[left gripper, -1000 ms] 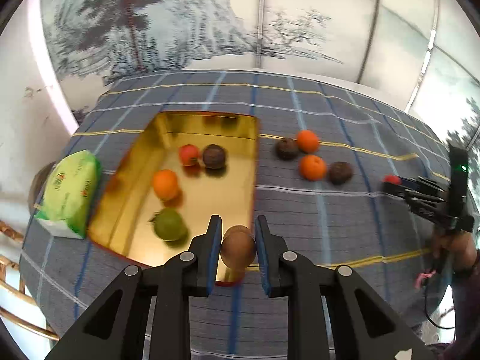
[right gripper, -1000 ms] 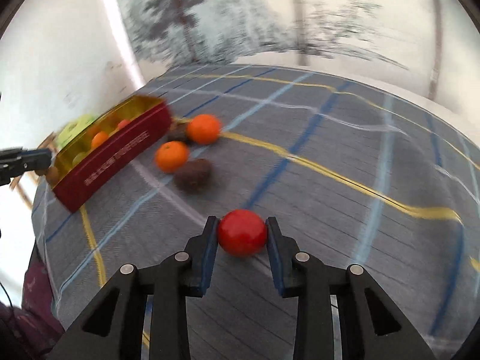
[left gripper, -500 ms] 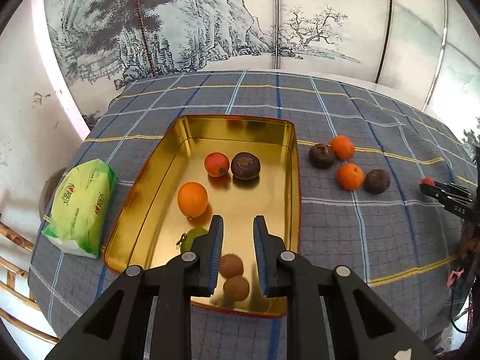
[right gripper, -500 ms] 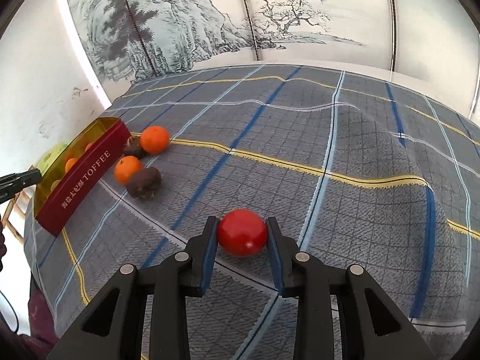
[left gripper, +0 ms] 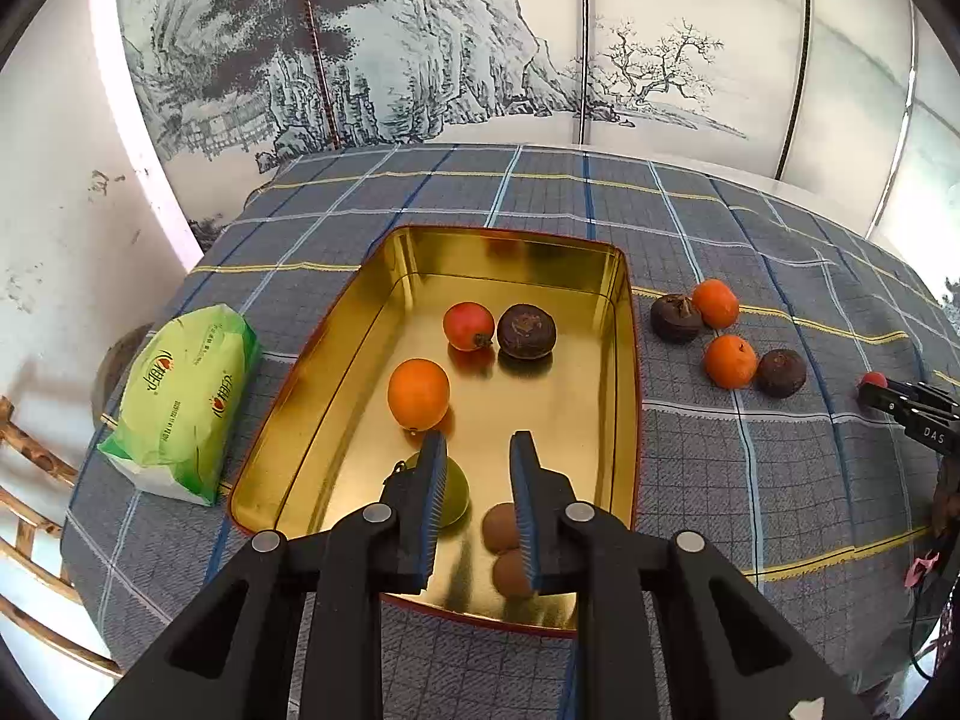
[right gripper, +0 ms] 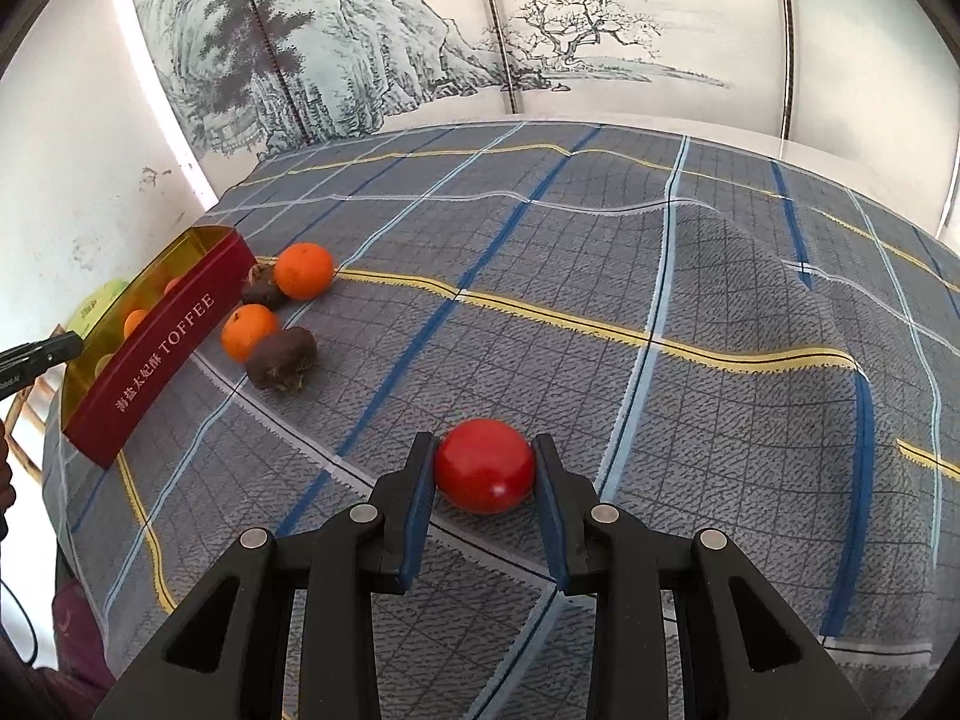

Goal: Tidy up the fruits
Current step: 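Lower the tan nut into the gold tin and open the left gripper, then carry the red tomato over the tin and release it with the right gripper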

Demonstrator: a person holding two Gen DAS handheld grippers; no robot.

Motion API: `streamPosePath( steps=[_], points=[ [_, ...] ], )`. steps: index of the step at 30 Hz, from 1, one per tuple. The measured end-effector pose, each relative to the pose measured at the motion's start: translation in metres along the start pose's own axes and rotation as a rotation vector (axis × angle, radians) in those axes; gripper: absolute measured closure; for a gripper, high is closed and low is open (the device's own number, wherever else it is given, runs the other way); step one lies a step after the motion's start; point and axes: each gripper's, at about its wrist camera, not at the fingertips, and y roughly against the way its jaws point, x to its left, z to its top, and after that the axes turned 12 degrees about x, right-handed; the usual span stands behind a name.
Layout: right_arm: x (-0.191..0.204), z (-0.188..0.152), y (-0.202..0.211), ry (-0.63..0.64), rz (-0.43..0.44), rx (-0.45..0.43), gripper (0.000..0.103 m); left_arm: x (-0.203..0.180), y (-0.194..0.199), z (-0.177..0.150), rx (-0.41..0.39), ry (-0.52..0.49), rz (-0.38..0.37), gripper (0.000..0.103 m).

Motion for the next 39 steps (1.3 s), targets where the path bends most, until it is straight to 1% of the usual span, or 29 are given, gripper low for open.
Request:
streamPosePath(
  steps=[3,10,11,16,18,25,29,31,32,33,39],
  points=[
    [0.000,0.000,0.001,0.000,-0.002,-0.003,0.070,-0.004,0.003,-0.001,-0.013,-0.004,0.017,0.079],
    [0.003,0.000,0.003,-0.006,0.007,-0.002,0.070,-0.010,0.012,-0.004,-0.049,-0.028,0.074,0.065],
    [0.004,0.000,0.005,-0.006,0.011,-0.005,0.070,-0.010,0.013,-0.005,-0.054,-0.029,0.080,0.062],
    [0.015,0.007,0.018,0.006,0.039,-0.023,0.070,-0.008,0.017,-0.008,-0.078,-0.030,0.119,0.052],
    [0.024,0.011,0.022,0.017,0.055,-0.031,0.070,-0.006,0.018,-0.009,-0.083,-0.029,0.132,0.050],
    [0.070,0.028,0.034,0.095,0.122,-0.054,0.070,0.002,0.019,-0.014,-0.099,-0.018,0.158,0.040],
    [0.109,0.042,0.037,0.159,0.185,-0.058,0.070,0.009,0.020,-0.019,-0.106,-0.003,0.171,0.037],
    [0.125,0.047,0.036,0.187,0.211,-0.056,0.070,0.012,0.020,-0.020,-0.109,0.003,0.176,0.036],
    [0.138,0.050,0.035,0.207,0.233,-0.053,0.070,0.015,0.020,-0.022,-0.108,0.008,0.178,0.032],
    [0.147,0.053,0.033,0.220,0.246,-0.049,0.070,0.018,0.020,-0.023,-0.109,0.015,0.182,0.031],
    [0.206,0.065,0.016,0.310,0.307,-0.015,0.070,0.036,0.020,-0.030,-0.111,0.052,0.191,0.027]
  ],
)
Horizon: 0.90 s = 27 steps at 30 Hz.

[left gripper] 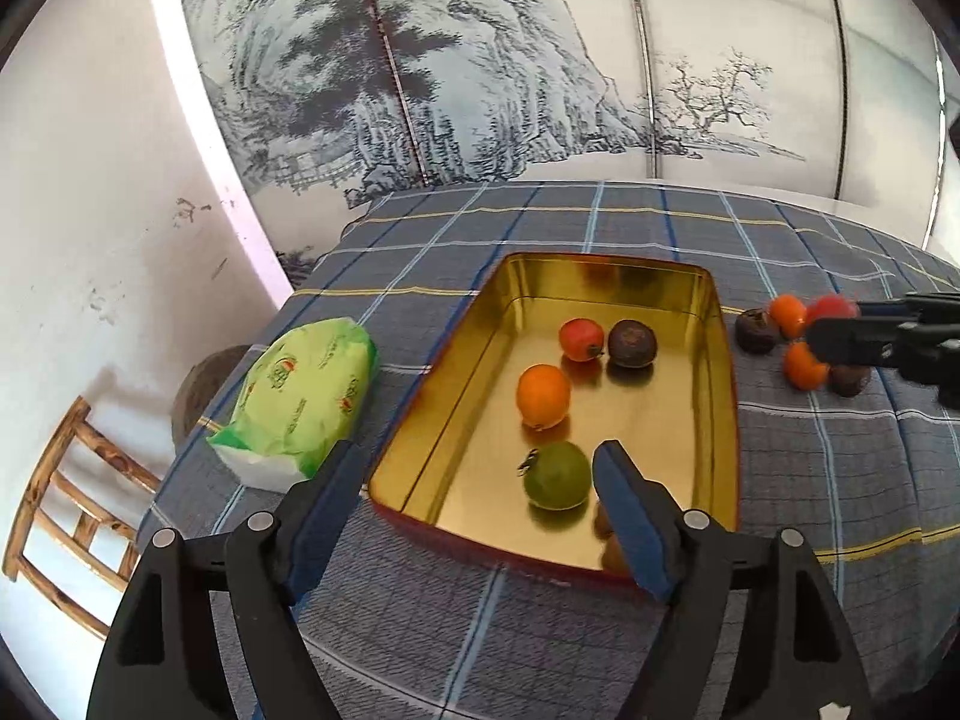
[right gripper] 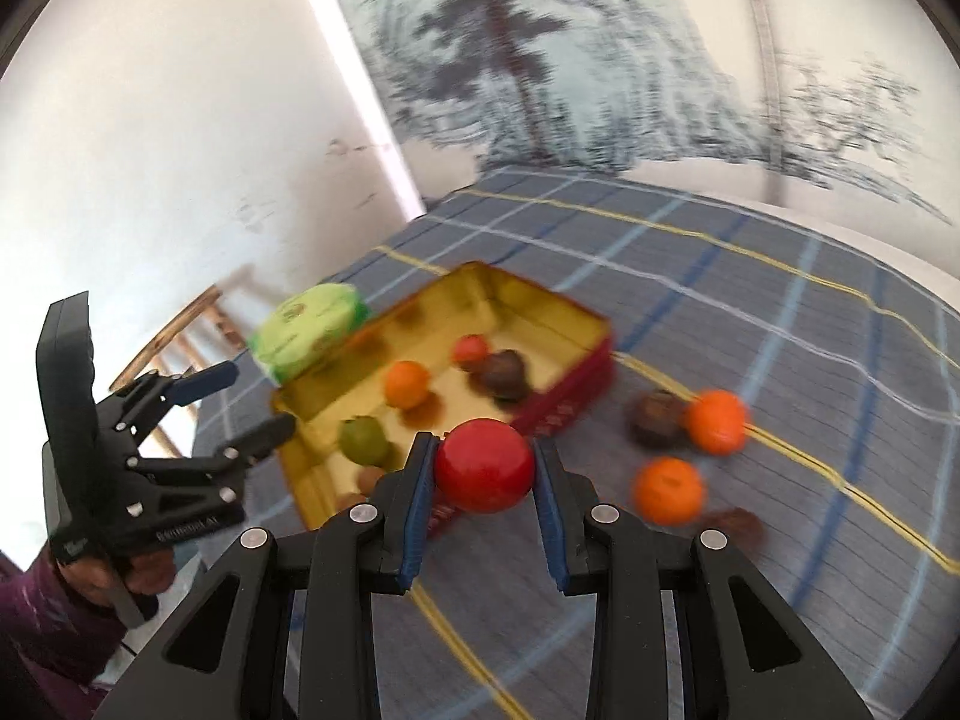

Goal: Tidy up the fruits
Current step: 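Carry the red tomato over the tin and release it with the right gripper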

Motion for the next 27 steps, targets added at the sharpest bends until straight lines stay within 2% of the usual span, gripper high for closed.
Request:
streamPosePath(
  steps=[9,16,27],
  points=[
    [0.039,0.025,-0.046,0.052,0.046,0.071,0.070,0.021,-0.007,-0.008,0.013,0.048,0.005,0.024],
    [0.044,0.034,-0.071,0.057,0.039,0.114,0.070,0.031,-0.012,-0.014,0.021,0.073,0.001,0.018],
    [0.043,0.040,-0.103,0.044,0.012,0.171,0.070,0.038,-0.017,-0.020,0.039,0.092,-0.014,0.017]
  ],
)
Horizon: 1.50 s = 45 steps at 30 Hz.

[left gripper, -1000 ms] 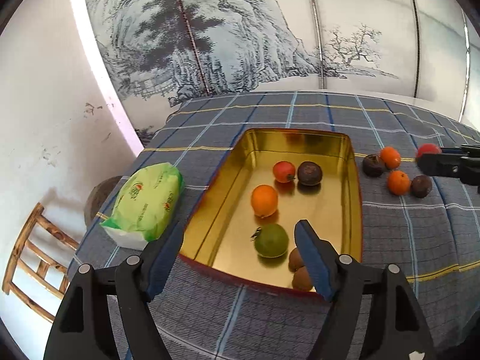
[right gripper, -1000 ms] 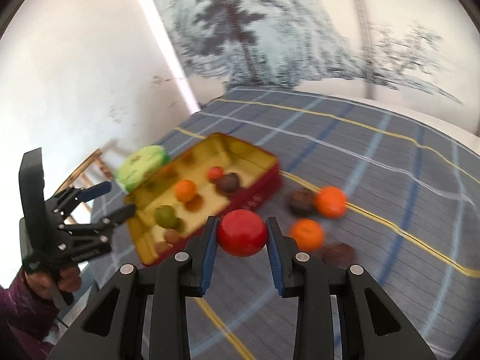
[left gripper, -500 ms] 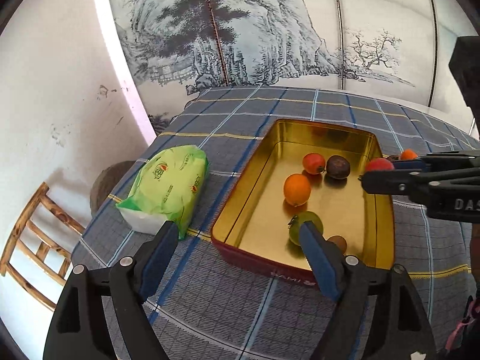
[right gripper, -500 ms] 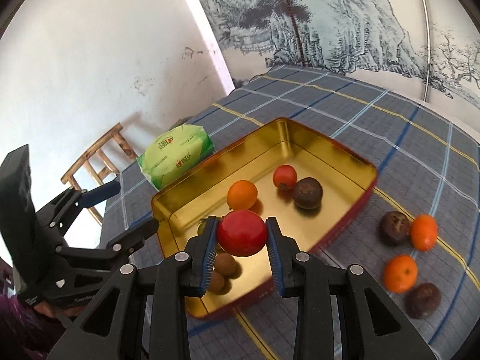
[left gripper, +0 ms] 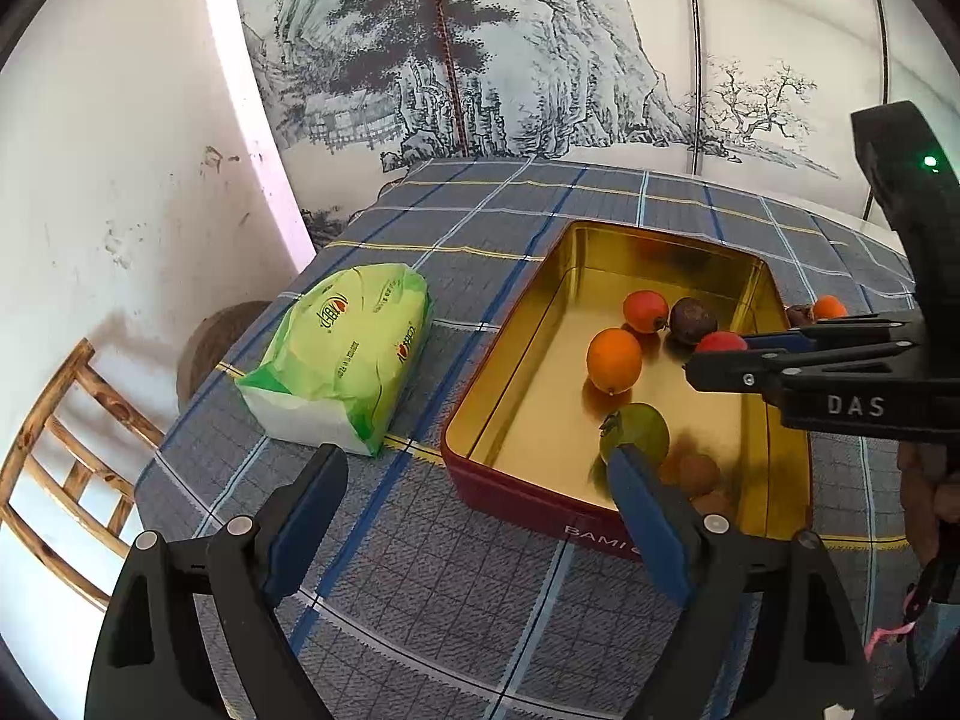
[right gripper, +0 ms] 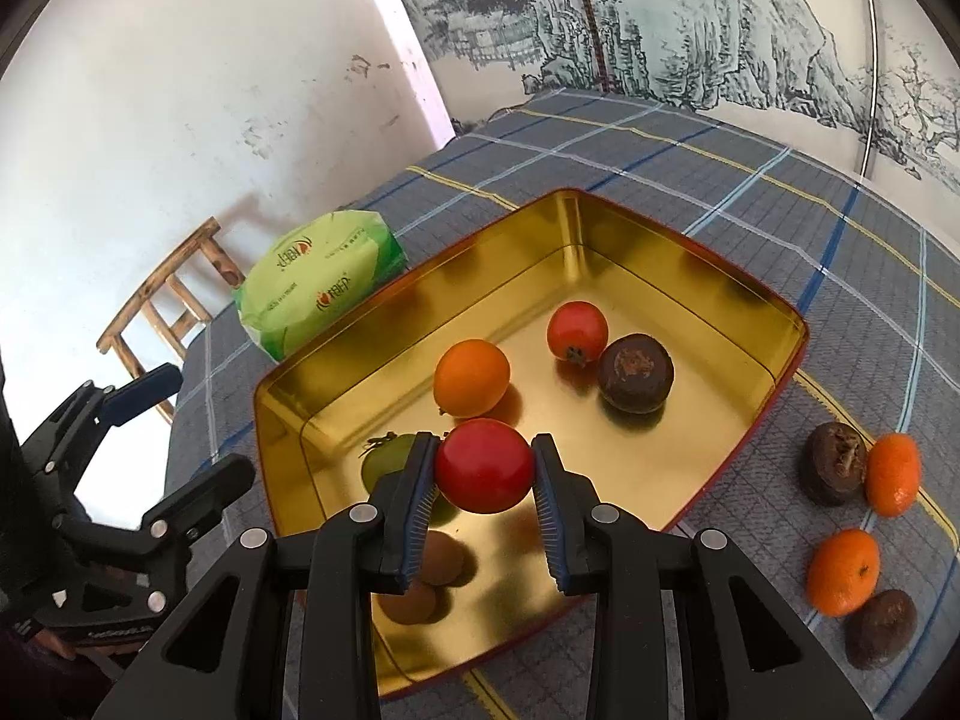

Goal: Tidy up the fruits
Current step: 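Carry the red tomato over the tin and release it with the right gripper, then move the left gripper to a mandarin and grasp it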

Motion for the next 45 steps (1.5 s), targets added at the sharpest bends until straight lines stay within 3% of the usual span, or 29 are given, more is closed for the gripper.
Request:
streamPosePath(
  steps=[16,31,37,45],
  points=[
    [0.002,0.014,-0.013,-0.008,-0.016,0.003,0.069,-0.004,-0.005,-0.003,0.009,-0.010,0.000,0.015],
    [0.009,0.012,0.019,-0.002,-0.004,-0.100,0.068,-0.004,-0.005,-0.004,0.014,-0.017,0.004,0.013],
    [-0.001,-0.012,0.040,-0.031,0.003,-0.136,0.060,-0.007,0.001,-0.003,0.008,-0.023,0.008,0.012],
    [-0.049,-0.063,0.071,-0.127,-0.104,-0.154,0.055,-0.015,0.011,-0.001,-0.010,-0.045,0.021,0.012]
  ],
)
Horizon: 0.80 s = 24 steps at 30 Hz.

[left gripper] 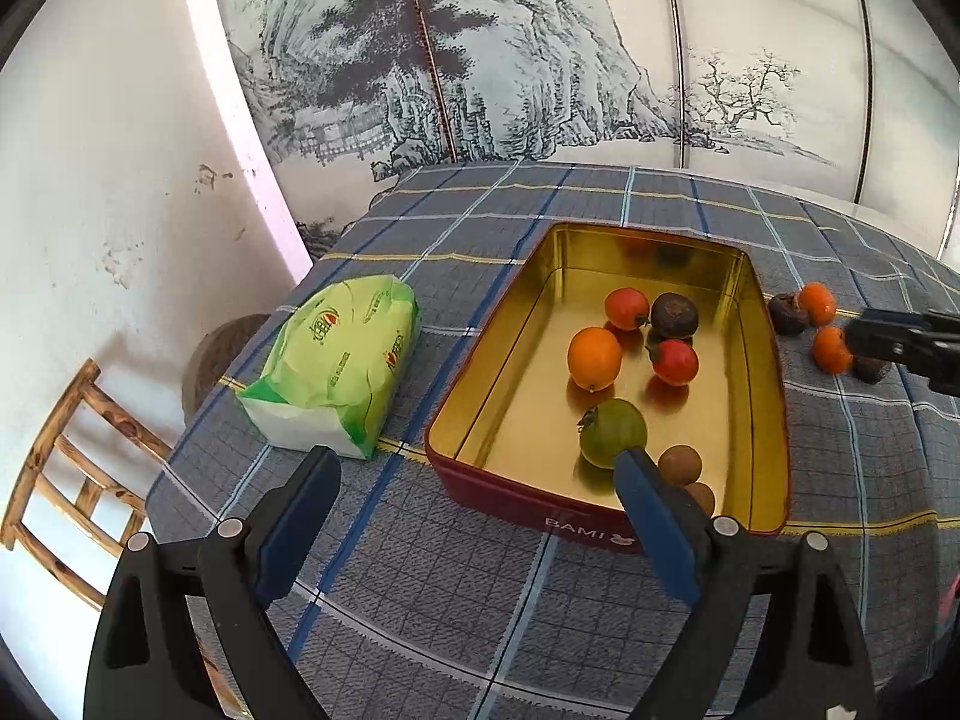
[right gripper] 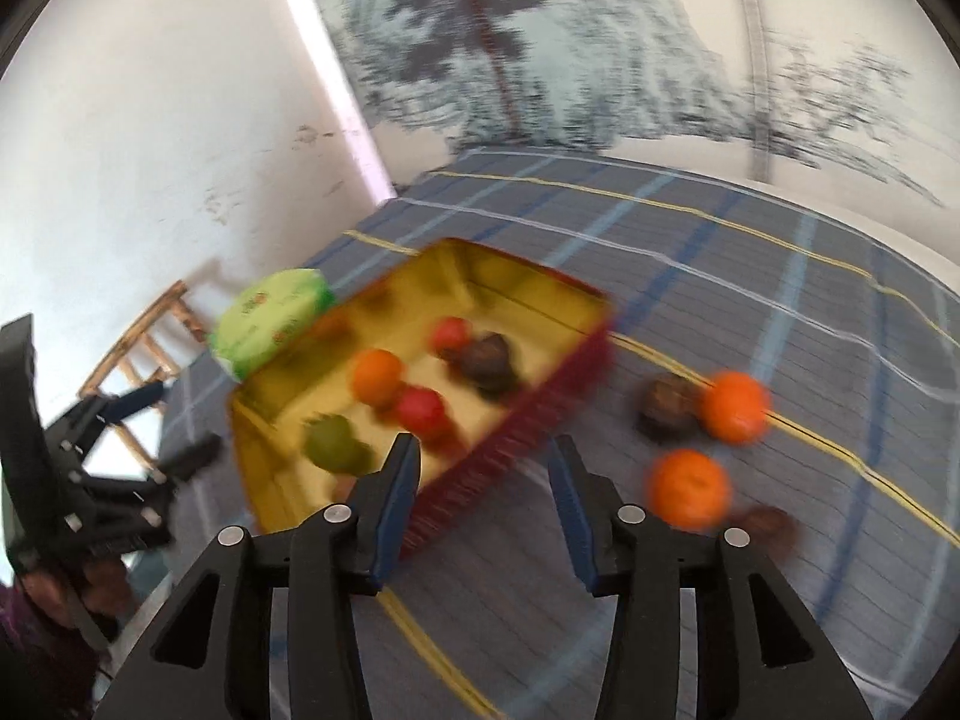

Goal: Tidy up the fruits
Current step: 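Move the left gripper to a mandarin and grasp it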

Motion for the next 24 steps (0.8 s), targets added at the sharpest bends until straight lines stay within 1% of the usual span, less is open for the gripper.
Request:
streamPosePath(
  steps=[3,7,8,13,16,17,20,21,22,23,24],
  points=[
    [-0.035,-0.017,0.012,-0.058,-0.069,-0.004,0.052,-0.006,0.004,0.001,-0.006,-0.014,0.004,0.012],
    [-0.080,-0.040,0.025,-0.147,-0.152,0.002,0.052,-0.015,0.010,0.002,-0.017,-0.043,-0.002,0.012],
    [-0.094,-0.049,0.029,-0.174,-0.184,0.004,0.052,-0.019,0.012,0.003,-0.020,-0.058,-0.015,0.012],
    [-0.142,-0.079,0.045,-0.263,-0.273,0.003,0.052,-0.043,0.023,0.008,-0.040,-0.136,-0.066,0.012],
    [-0.162,-0.092,0.050,-0.293,-0.317,0.006,0.052,-0.063,0.031,0.013,-0.051,-0.196,-0.134,0.013],
    [-0.169,-0.096,0.051,-0.304,-0.319,0.006,0.052,-0.071,0.033,0.014,-0.054,-0.217,-0.157,0.014],
    [-0.181,-0.104,0.052,-0.336,-0.309,0.002,0.052,-0.099,0.041,0.023,-0.058,-0.288,-0.226,0.015],
    [-0.186,-0.107,0.053,-0.346,-0.295,-0.006,0.051,-0.112,0.043,0.027,-0.050,-0.315,-0.272,0.017],
    [-0.189,-0.109,0.056,-0.358,-0.272,-0.023,0.051,-0.121,0.044,0.031,-0.044,-0.329,-0.296,0.021],
    [-0.190,-0.110,0.057,-0.366,-0.267,-0.026,0.051,-0.134,0.042,0.038,-0.027,-0.345,-0.332,0.026],
    [-0.194,-0.111,0.058,-0.379,-0.251,-0.030,0.051,-0.142,0.041,0.044,-0.009,-0.348,-0.357,0.027]
  ],
)
